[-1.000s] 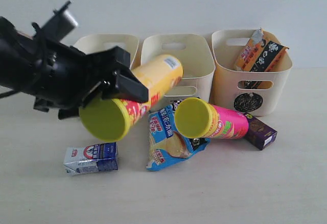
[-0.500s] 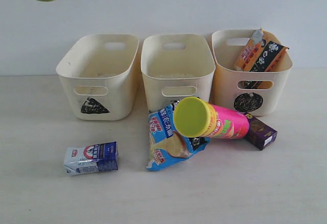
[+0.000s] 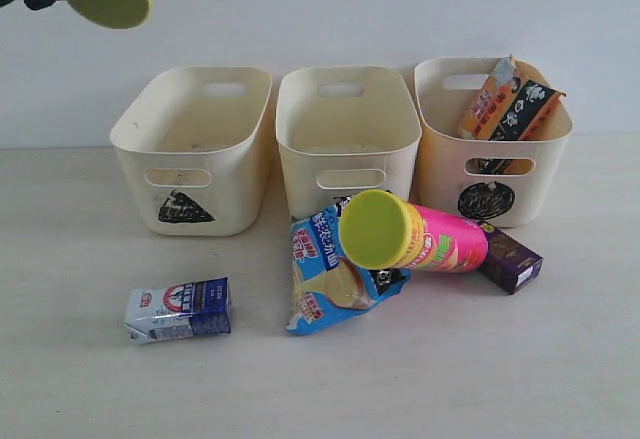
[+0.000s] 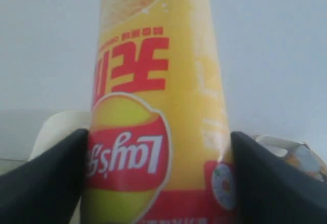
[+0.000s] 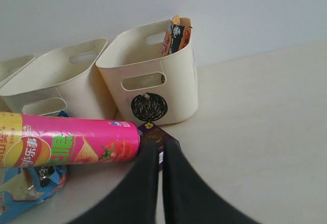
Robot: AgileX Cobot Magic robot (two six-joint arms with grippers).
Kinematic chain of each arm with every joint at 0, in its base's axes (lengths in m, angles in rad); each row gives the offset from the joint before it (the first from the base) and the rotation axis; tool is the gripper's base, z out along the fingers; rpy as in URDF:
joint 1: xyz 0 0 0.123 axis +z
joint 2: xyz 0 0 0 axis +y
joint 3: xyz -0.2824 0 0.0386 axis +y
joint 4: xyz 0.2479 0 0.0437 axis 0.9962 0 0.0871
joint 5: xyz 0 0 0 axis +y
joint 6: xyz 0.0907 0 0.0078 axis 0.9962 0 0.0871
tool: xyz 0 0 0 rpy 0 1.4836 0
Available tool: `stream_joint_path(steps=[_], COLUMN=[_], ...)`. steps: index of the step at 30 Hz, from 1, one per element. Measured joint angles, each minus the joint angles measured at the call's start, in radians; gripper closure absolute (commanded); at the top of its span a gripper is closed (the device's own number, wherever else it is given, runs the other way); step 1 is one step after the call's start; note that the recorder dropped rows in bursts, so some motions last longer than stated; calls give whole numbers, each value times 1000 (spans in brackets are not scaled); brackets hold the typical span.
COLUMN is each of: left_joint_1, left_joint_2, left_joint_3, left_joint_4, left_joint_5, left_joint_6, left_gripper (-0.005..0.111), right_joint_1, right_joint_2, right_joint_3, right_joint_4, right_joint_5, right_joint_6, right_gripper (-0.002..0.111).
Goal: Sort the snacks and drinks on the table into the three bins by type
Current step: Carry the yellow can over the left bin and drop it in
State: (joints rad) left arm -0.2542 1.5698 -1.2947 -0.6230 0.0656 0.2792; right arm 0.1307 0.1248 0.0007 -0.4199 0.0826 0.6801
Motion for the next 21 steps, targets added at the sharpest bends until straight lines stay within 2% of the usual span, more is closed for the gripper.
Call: stream_joint_path(steps=[7,17,21], left_joint_1=[0,0,0], left_joint_2=[146,285,326], left_joint_3=[-53,-94,-97], left_joint_4=[10,12,14], left_joint_5=[-145,-134,-127], left_joint_6=[42,123,132], left_gripper=[102,102,86], right_joint_1=[0,0,0], right_joint_2=[0,0,0], right_joint_3=[0,0,0], right_joint_4=[0,0,0], right_joint_5=[11,31,37], right_joint_6=[0,0,2], right_gripper=[108,108,108])
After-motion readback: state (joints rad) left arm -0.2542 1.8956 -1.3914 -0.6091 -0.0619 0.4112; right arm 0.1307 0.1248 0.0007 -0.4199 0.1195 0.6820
